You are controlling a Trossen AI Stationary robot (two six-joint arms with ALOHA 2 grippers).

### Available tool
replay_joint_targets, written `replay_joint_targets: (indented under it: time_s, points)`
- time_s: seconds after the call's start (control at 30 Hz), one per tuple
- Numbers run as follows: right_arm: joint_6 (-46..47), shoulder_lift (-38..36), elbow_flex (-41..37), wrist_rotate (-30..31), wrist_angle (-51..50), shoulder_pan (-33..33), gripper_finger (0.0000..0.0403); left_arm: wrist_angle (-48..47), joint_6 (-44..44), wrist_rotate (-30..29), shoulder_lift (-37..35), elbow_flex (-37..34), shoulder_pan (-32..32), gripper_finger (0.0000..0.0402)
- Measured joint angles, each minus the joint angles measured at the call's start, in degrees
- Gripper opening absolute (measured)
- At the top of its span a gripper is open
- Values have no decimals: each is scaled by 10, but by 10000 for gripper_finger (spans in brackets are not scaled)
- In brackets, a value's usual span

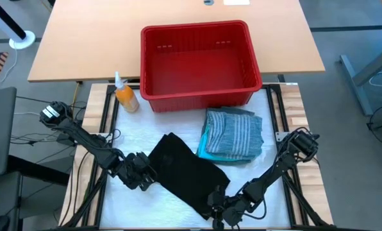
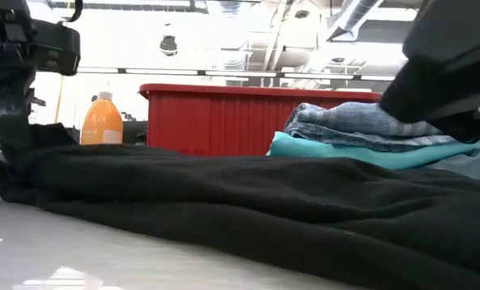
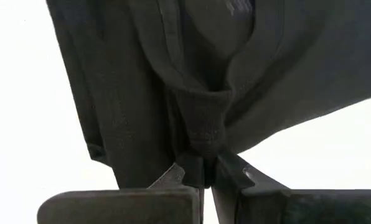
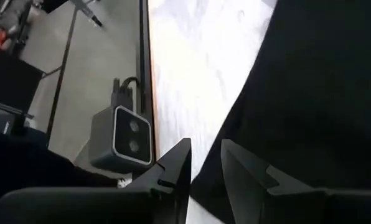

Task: Fold Laundry from Bin
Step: Fold the black shirt

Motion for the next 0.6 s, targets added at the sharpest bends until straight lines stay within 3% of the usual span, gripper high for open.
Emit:
replay_joint_targets:
  time_s: [0.4, 0.6]
  points:
    - [-9, 0, 0, -1, -39, 0, 118, -52, 53, -3, -35, 0, 39, 0]
    - [-98, 49, 11, -61, 75, -10, 118, -54, 81, 1, -35, 0, 60, 0]
